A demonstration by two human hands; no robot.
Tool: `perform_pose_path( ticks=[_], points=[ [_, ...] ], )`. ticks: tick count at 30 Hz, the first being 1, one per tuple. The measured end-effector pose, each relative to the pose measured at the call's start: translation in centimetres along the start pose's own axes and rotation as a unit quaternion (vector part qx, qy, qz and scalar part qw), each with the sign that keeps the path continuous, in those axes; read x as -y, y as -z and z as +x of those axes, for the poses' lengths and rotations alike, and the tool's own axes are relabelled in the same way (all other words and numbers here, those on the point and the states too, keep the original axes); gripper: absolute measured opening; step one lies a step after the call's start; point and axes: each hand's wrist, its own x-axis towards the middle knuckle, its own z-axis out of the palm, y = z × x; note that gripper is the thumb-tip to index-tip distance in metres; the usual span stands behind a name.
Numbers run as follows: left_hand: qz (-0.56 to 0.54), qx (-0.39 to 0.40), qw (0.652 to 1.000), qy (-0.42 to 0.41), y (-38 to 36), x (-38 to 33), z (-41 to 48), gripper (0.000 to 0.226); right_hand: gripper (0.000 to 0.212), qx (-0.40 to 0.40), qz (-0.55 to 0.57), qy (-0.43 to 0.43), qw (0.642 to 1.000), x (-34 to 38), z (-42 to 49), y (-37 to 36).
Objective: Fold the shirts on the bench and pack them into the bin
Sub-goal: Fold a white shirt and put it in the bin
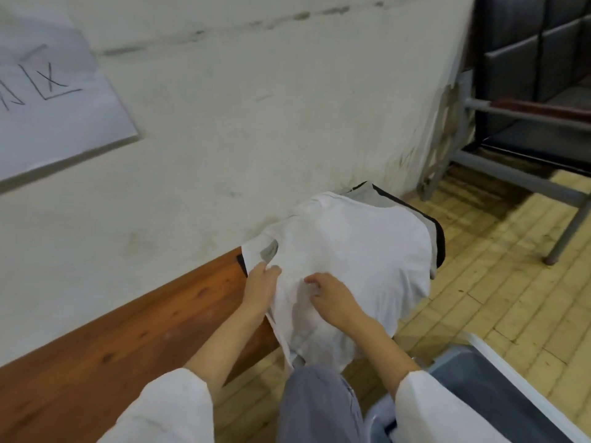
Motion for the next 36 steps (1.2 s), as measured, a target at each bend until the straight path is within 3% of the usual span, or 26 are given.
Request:
perform_pose_path(
  ticks=[2,4,8,11,16,21,24,28,31,34,36],
  points=[
    [-0.247,0.066,0.957,0.134,0.4,-1.0,-0.9,0.007,0.036,-0.050,-0.045,0.034,0.997,0.0,0.6,0.8],
    [-0.323,0.082,0.925,0.185,1.4,-1.2,-1.5,0.011,0.038,-0.080,-0.097,0.065,0.990,0.3,1.2,2.0],
    [-0.322,0.064,0.930,0.167,4.3,-1.0,-3.4,0.026,0.057,-0.018,-0.214,0.021,0.976,2.2,2.3,3.5],
    [-0.318,0.051,0.934,0.154,7.1,0.3,-4.0,0.020,0.070,0.049,-0.284,-0.017,0.957,4.2,2.1,2.1],
    [-0.333,-0.013,0.933,0.133,15.4,3.0,-5.1,0.023,0.083,0.082,-0.294,-0.002,0.952,10.8,0.2,-4.6],
    [-0.365,-0.093,0.915,0.141,26.5,7.2,-7.4,0.025,0.084,0.181,-0.295,0.029,0.938,17.2,-1.9,-14.6],
    [-0.354,-0.153,0.912,0.136,32.5,10.6,-8.9,0.019,0.094,0.199,-0.322,0.071,0.923,21.3,-3.1,-20.5],
    [-0.251,-0.264,0.923,0.120,38.5,15.5,-10.4,0.012,0.096,0.237,-0.318,0.173,0.902,25.7,-4.5,-25.7],
    [0.009,-0.313,0.943,0.112,39.0,18.3,-10.8,0.017,0.079,0.217,-0.263,0.182,0.922,26.8,-4.7,-26.9],
    [0.357,-0.324,0.873,0.069,36.0,19.8,-10.7,0.052,0.062,0.068,-0.176,0.139,0.972,25.7,-5.6,-27.0],
    [0.433,-0.268,0.859,-0.047,32.6,20.8,-9.7,0.049,0.064,0.011,-0.186,0.069,0.980,24.2,-6.9,-26.7]
  ],
)
